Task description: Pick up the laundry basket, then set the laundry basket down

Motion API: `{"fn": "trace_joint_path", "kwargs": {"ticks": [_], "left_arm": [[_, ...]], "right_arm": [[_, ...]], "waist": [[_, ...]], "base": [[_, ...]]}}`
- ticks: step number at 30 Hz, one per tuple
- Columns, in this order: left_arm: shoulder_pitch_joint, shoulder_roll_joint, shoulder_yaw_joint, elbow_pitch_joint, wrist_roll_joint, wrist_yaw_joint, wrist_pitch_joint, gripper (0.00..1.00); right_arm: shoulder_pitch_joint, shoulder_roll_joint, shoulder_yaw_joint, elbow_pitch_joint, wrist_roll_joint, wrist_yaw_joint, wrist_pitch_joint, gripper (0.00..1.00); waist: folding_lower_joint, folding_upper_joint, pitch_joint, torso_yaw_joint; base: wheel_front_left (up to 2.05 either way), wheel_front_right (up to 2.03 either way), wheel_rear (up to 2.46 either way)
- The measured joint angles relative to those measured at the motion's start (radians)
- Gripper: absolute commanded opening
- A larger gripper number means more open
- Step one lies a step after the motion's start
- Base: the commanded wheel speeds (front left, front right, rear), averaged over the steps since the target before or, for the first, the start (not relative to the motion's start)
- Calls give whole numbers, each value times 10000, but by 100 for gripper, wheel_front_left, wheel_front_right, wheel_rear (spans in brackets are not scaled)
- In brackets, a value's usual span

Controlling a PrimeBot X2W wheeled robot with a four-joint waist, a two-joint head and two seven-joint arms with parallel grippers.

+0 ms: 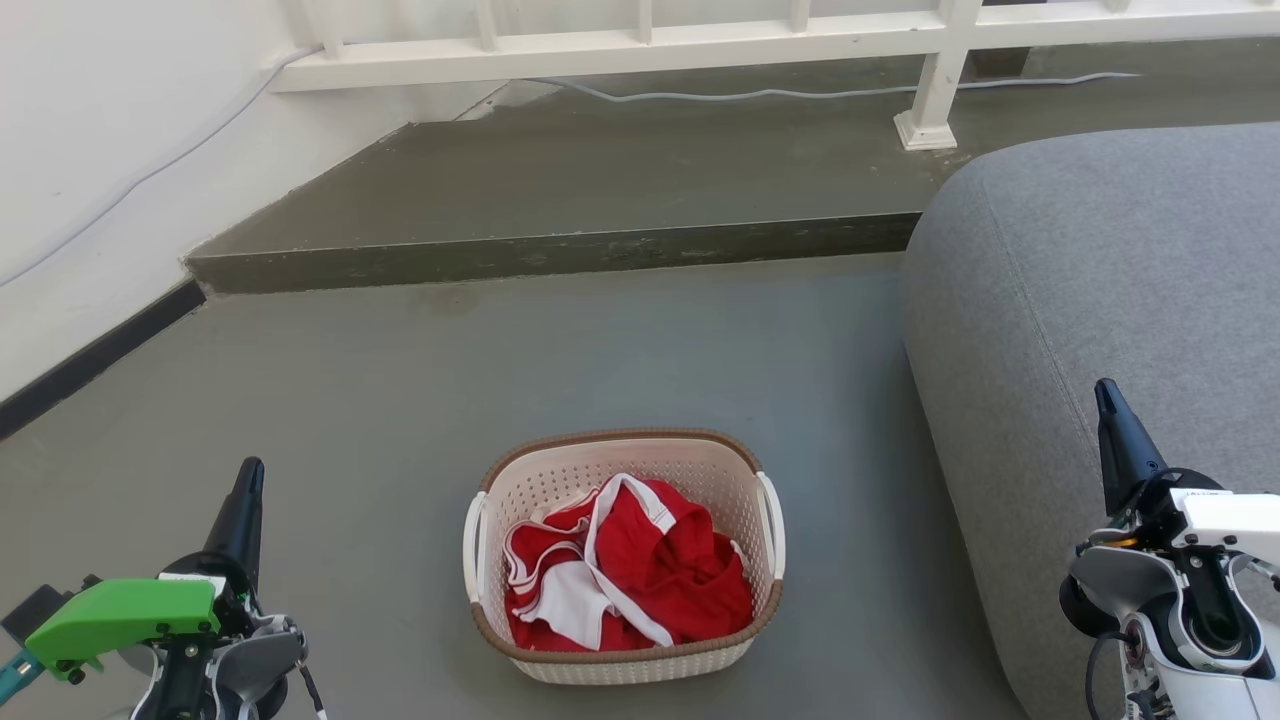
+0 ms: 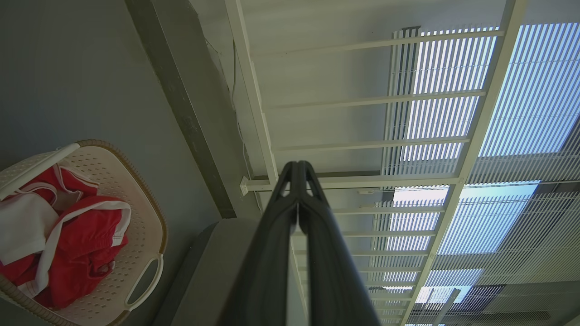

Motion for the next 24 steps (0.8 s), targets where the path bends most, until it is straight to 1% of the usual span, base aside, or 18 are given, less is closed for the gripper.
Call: {"fn": "trace_joint_path", "kwargs": {"ticks": [10, 11, 16, 24], "left_arm": [[0, 0, 0, 0, 0, 0, 0, 0], [2, -6, 2, 40, 2, 4, 0, 100], [206, -221, -17, 418, 2, 8, -2, 100], [227, -211, -111, 332, 2, 8, -226, 100]], "right_arm": [[0, 0, 0, 0, 0, 0, 0, 0], [4, 10, 0, 40, -2, -12, -2, 100], [379, 213, 52, 449, -2, -17, -4, 100], [402, 217, 165, 274, -21, -17, -81, 100]], "waist": [[0, 0, 0, 0], [0, 0, 0, 0], [0, 0, 3, 0], [0, 0, 13, 1]], "base": [[0, 0, 0], [0, 0, 0], [0, 0, 0], [0, 0, 0]]}}
